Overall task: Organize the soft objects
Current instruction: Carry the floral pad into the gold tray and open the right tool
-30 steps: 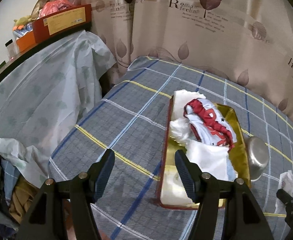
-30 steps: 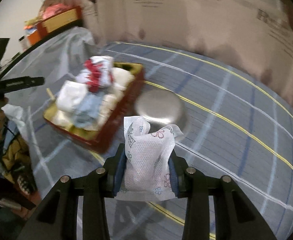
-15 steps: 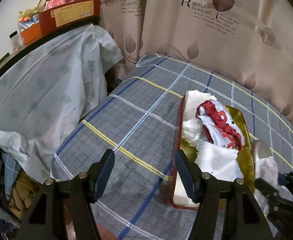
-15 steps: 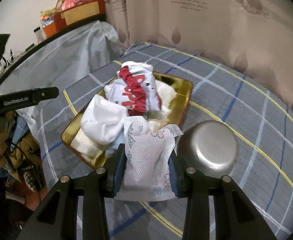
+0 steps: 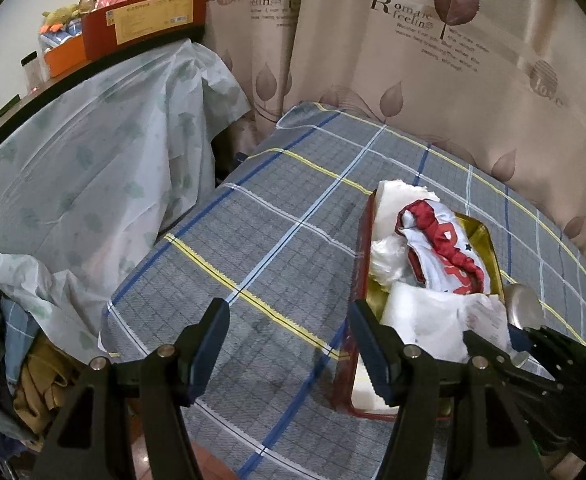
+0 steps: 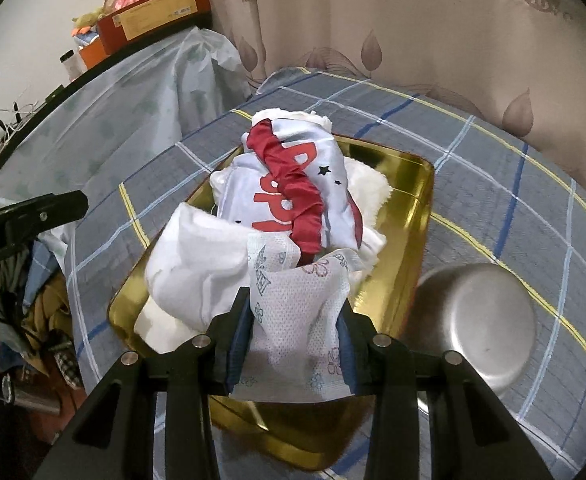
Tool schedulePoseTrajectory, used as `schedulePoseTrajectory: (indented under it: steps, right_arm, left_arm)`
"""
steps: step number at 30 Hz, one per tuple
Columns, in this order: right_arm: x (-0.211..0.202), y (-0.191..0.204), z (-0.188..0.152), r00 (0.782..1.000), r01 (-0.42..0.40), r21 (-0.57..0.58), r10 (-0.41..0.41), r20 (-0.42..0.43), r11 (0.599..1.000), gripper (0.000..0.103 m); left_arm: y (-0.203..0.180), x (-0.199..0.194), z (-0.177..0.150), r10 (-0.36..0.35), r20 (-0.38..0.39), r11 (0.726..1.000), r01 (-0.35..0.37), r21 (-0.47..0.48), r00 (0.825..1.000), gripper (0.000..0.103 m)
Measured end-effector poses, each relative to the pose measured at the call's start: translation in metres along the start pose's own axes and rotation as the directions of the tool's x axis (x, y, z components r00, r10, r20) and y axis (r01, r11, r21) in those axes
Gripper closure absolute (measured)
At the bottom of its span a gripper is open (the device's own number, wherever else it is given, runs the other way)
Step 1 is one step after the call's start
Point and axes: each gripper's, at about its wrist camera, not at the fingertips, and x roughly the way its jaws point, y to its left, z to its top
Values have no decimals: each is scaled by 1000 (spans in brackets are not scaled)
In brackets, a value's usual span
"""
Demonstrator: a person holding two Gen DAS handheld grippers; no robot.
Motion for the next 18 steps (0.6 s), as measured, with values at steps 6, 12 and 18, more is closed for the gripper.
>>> schedulePoseTrajectory:
  steps: [6,12,18]
  right_arm:
    - [10,2,11,1000,8,14,-8,9,1000,68]
    - [18,-1,19,1000,9,57,-9,14,998,67]
    - [20,3,16,999,36,45,-36,10,998,65]
  left_arm:
    - [-3,-1,-2,4,8,1000,-4,7,1000,39]
    - [-8,-2,-3,26,15,999,-26,26,1000,39]
    - [-14,-5,-6,32,26,998,-33,52,999,39]
